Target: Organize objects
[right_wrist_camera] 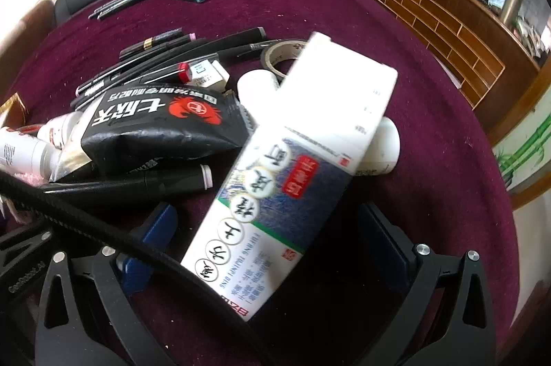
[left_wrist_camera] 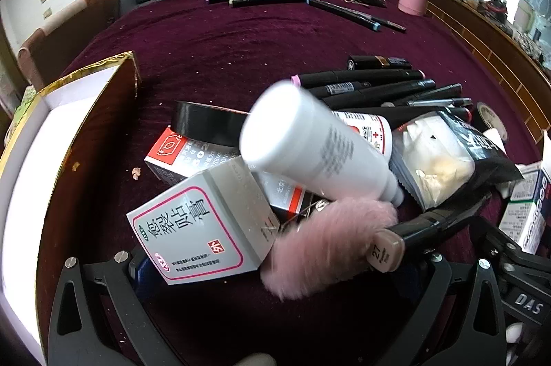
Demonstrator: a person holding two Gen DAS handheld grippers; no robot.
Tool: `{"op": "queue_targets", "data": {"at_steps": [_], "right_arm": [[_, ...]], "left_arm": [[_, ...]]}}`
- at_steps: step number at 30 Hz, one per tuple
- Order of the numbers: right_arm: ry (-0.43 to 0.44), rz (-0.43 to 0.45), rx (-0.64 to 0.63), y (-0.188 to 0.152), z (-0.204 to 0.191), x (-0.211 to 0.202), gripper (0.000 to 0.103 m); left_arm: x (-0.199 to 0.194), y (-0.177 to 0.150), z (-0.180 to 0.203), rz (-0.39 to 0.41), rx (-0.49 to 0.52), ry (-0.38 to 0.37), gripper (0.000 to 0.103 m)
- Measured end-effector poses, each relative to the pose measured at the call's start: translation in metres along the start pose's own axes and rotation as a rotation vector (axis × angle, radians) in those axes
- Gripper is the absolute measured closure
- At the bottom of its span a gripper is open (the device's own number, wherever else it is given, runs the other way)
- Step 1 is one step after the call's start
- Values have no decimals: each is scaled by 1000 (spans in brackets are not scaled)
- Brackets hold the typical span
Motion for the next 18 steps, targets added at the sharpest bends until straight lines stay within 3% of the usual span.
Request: {"op": "queue_targets", "data": {"at_steps": [8,18], "right_arm": [[-10,32,-12,-1,-22,2,0],[-7,20,-30,6,-24,11,0]], "left_arm": [[-5,-9,3,12,-7,35,1],[-6,-10,-3,-23,5,-15,2]]}}
Point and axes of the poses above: each gripper's, at about its wrist camera, not at the fingertips, and x roughly the way its jaws point, z to its right, y to its top, the point moved 1 cm from there along x, roughly the way its jaws point, and after that the axes turned 7 degrees about -z, right-handed, at the moved point
